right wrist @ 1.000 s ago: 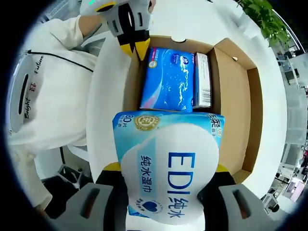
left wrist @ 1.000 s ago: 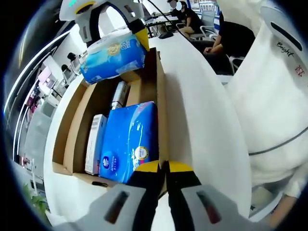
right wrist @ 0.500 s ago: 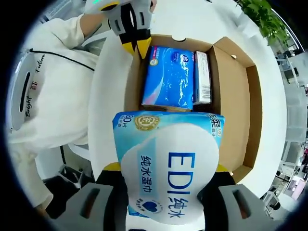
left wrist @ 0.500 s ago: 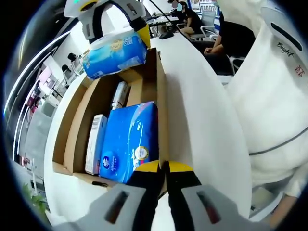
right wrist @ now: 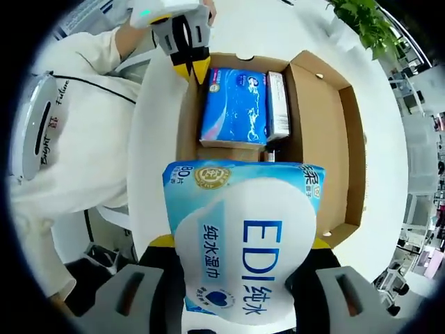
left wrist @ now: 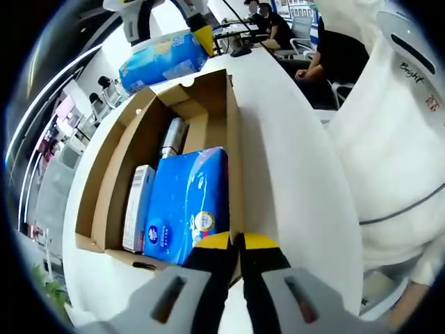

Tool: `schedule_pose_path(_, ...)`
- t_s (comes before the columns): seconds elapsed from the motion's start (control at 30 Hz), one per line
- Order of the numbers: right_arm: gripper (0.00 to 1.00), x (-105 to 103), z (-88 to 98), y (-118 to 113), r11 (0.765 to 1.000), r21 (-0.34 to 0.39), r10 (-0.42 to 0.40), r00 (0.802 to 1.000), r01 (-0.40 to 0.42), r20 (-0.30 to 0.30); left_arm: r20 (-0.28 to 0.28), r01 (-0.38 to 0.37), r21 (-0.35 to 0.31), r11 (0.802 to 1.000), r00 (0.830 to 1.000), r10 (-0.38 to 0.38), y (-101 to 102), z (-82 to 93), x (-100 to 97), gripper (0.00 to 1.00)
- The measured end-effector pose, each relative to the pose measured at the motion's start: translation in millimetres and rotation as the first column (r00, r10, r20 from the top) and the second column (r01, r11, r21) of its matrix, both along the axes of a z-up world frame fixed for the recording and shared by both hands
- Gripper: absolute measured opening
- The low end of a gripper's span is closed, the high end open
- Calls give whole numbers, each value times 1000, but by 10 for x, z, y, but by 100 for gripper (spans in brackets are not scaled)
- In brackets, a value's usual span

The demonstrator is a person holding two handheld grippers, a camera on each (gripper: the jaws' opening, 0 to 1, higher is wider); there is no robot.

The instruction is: Operate the shoe box by opening the lid, removing the specified soft item, and placing it in the target area until the item is outside and the box remains undamaged.

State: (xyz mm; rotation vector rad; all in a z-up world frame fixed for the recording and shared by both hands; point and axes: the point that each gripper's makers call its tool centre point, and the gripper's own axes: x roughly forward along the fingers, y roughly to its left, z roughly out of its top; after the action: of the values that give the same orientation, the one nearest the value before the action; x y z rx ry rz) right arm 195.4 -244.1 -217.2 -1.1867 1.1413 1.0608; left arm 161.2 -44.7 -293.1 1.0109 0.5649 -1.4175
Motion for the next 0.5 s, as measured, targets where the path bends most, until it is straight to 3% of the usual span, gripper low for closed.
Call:
schedule_pose_path(0.43,61,-62,-23,-184,1000,-9,20,1000,-20,-17,1,-1,-2,1000,1000,1,1,0,-4,3)
schedule_pose_path(0.5,61,-46,-34,-231,1000,-12,-13,1000,13,-11,0,-2,-2,1000,1000,2,2,1,-4,3)
